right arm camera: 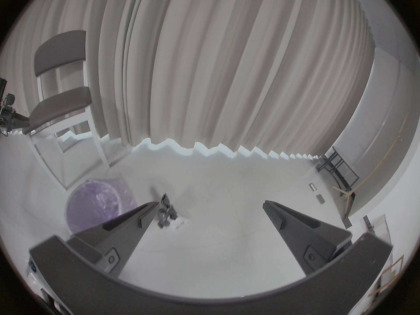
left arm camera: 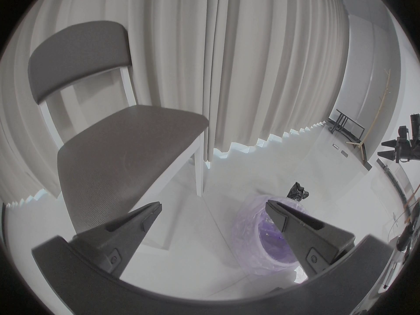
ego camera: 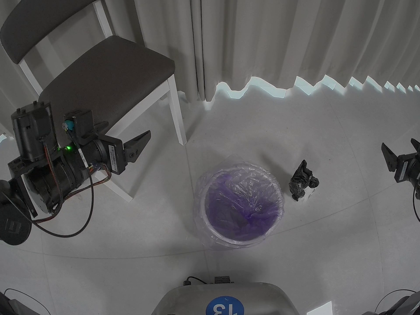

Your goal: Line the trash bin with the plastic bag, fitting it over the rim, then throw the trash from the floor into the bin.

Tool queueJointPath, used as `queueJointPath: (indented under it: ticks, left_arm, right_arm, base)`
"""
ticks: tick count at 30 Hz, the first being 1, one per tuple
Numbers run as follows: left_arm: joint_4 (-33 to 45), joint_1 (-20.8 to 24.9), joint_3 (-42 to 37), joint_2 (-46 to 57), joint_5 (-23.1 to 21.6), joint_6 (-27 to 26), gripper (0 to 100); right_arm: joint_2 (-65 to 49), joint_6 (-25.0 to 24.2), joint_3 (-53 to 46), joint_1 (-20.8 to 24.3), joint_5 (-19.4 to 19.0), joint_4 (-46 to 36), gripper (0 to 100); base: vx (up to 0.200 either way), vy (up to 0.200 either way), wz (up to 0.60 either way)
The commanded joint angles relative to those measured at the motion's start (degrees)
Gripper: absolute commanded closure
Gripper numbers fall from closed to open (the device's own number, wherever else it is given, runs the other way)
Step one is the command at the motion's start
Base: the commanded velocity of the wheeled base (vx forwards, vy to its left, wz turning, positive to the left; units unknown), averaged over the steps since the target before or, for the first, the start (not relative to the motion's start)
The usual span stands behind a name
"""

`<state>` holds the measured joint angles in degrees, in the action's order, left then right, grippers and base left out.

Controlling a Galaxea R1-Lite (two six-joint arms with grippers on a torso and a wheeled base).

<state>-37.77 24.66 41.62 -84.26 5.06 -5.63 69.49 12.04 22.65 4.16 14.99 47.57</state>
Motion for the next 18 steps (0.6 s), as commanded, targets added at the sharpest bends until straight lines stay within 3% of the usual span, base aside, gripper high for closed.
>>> queueJointPath:
  ticks: [1,3,6,13,18]
  left_arm:
    - [0.8,0.2,0.2,2.0,0.4,-0.1,0]
    - [0.9,-0.1,0.3,2.7,0.5,-0.1,0]
    - [0.9,-0.2,0.3,3.1,0.8,-0.1,0]
    - [7.2,0.0,0.5,2.4,4.8,-0.4,0]
    - [10.4,0.1,2.8,2.2,7.6,-2.5,0]
  right_arm:
    - [8.6,-1.7,2.2,0.1,-2.8,2.5,0]
    - [14.6,-5.8,4.7,-0.3,-4.8,5.8,0]
    - [19.2,-6.4,8.1,-0.9,-5.5,7.9,0]
    - [24.9,-5.3,11.3,-1.4,-5.3,7.8,0]
    - [26.5,-1.4,11.4,-2.5,-4.2,8.0,0]
  base:
    - [0.000,0.000,0.00]
    - [0.000,0.000,0.00]
    - [0.000,0.000,0.00]
    - [0.000,0.000,0.00]
    - [0.000,0.000,0.00]
